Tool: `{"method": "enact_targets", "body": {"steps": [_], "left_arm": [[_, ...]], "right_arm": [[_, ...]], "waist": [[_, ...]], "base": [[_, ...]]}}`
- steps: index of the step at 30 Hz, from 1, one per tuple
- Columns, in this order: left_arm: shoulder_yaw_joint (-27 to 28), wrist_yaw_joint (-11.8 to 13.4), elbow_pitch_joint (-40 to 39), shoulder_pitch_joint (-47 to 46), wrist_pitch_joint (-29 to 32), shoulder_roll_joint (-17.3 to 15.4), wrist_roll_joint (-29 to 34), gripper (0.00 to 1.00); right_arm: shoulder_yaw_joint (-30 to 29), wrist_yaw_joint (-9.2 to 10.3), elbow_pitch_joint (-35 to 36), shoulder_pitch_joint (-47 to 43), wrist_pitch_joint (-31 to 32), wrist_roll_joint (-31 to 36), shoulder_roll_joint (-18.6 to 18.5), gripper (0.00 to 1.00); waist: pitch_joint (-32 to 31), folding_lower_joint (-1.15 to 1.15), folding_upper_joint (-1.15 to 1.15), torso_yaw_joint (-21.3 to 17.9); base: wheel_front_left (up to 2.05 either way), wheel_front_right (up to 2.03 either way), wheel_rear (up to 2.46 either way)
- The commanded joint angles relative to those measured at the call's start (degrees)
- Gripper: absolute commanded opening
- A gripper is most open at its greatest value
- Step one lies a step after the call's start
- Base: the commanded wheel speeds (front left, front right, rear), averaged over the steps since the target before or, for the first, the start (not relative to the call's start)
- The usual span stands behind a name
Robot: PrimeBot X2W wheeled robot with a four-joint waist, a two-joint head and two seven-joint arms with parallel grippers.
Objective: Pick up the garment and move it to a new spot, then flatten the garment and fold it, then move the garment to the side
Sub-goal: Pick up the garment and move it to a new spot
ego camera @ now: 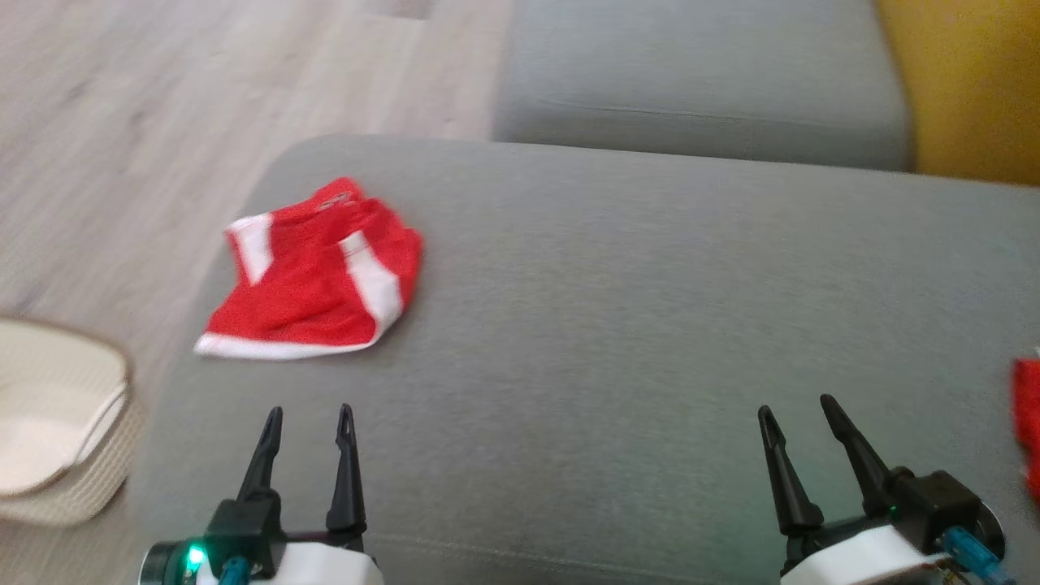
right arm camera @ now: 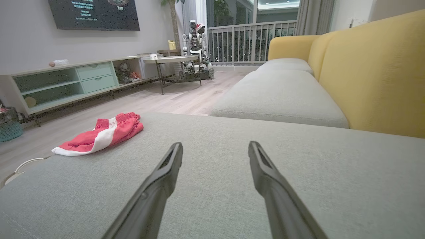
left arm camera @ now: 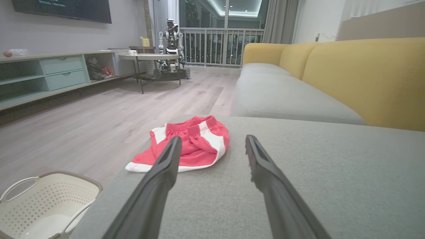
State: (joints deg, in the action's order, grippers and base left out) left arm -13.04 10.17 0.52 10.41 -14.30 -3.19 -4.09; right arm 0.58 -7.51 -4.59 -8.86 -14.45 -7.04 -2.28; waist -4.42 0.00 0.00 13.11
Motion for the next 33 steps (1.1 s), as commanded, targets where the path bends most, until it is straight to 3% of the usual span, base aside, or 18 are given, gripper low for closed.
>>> {"method": "enact_targets", "body": {"steps": [1, 9, 18, 21, 29, 33], "left_arm": [[1.36, 0.23, -2.12, -2.07, -0.70, 0.31, 0.36, 1.00], [1.58, 0.07, -3.00, -1.41, -0.70, 0.31, 0.49, 1.00], [2.57, 0.80, -4.69, -1.96, -0.70, 0.31, -0.93, 1.00], [2.88, -1.55, -4.09, -5.87, -0.70, -0.16, -0.52, 1.00], [7.17, -8.61, 2.23, -30.40, -0.56, -3.54, -2.83, 1.00], [7.60, -11.59, 9.05, -42.78, 5.44, -4.46, -5.63, 1.00]], "right_arm": [[1.35, 0.02, 1.58, 1.58, -0.54, 0.00, -0.60, 1.00], [1.19, 0.02, 0.97, 1.40, -0.54, 0.39, -0.60, 1.00], [2.67, 0.02, 0.02, 2.92, -0.54, 1.75, -0.60, 1.00], [1.91, 0.02, 0.16, 2.81, -0.55, 2.83, -0.60, 1.00], [0.40, 0.02, 1.96, 7.34, -0.55, 8.89, -0.60, 1.00], [-0.18, 0.02, 2.78, 10.37, -0.55, 10.57, -1.38, 1.00]], "waist": [[0.30, 0.00, 0.00, 4.65], [1.10, 0.00, 0.00, 13.75], [3.30, 0.00, 0.00, 15.51], [5.01, 0.00, 0.00, 15.56], [16.13, 0.00, 0.00, 9.70], [21.90, 0.00, 0.00, 6.91]], "base": [[0.00, 0.00, 0.00], [0.00, 0.00, 0.00], [0.00, 0.00, 0.00], [0.00, 0.00, 0.00], [0.00, 0.00, 0.00], [0.00, 0.00, 0.00]]}}
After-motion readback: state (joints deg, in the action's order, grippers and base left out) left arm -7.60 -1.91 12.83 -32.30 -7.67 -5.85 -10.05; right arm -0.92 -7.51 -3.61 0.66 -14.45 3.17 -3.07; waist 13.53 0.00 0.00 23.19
